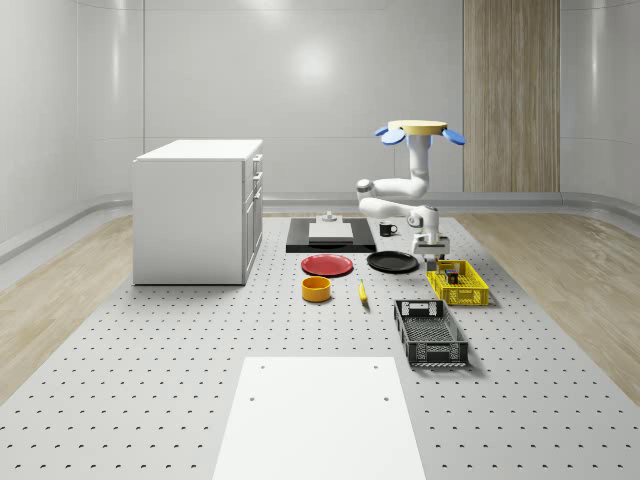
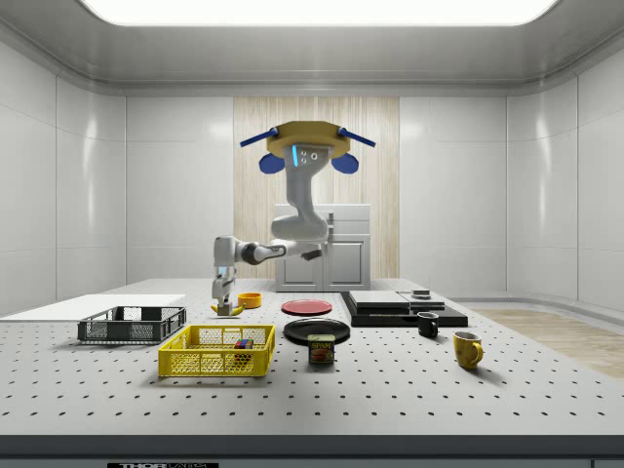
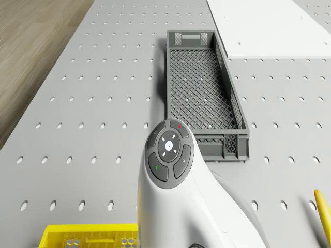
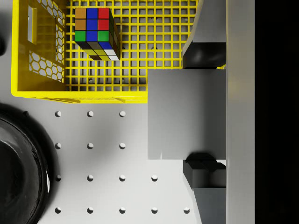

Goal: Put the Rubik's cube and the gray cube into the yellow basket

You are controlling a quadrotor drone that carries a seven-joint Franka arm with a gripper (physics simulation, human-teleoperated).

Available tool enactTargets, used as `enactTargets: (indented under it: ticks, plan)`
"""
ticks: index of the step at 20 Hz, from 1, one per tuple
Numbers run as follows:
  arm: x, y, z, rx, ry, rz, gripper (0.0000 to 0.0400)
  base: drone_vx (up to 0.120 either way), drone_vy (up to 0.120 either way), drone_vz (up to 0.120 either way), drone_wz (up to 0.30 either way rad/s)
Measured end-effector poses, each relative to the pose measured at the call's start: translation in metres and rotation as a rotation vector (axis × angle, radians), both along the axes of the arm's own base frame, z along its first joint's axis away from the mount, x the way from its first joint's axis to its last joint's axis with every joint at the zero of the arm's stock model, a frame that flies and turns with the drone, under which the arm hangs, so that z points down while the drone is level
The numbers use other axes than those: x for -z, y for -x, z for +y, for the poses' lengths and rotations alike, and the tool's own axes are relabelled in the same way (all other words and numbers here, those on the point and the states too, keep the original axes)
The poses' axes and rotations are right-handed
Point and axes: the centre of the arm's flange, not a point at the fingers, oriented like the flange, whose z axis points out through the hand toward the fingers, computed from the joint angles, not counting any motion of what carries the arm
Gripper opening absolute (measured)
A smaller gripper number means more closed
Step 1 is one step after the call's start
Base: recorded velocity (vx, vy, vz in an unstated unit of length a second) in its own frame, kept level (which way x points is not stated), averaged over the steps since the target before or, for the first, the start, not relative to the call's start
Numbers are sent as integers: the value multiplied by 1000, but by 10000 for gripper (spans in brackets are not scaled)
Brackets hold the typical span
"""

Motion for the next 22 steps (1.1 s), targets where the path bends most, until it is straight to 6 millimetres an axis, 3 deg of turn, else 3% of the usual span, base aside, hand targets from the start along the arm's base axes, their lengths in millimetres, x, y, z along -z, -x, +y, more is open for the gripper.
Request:
enactTargets:
  ticks: [14,22]
  plan:
    - [0,0,0,0,0,0,250,0,120,0,0]
    - [0,0,0,0,0,0,250,0,120,-120,0]
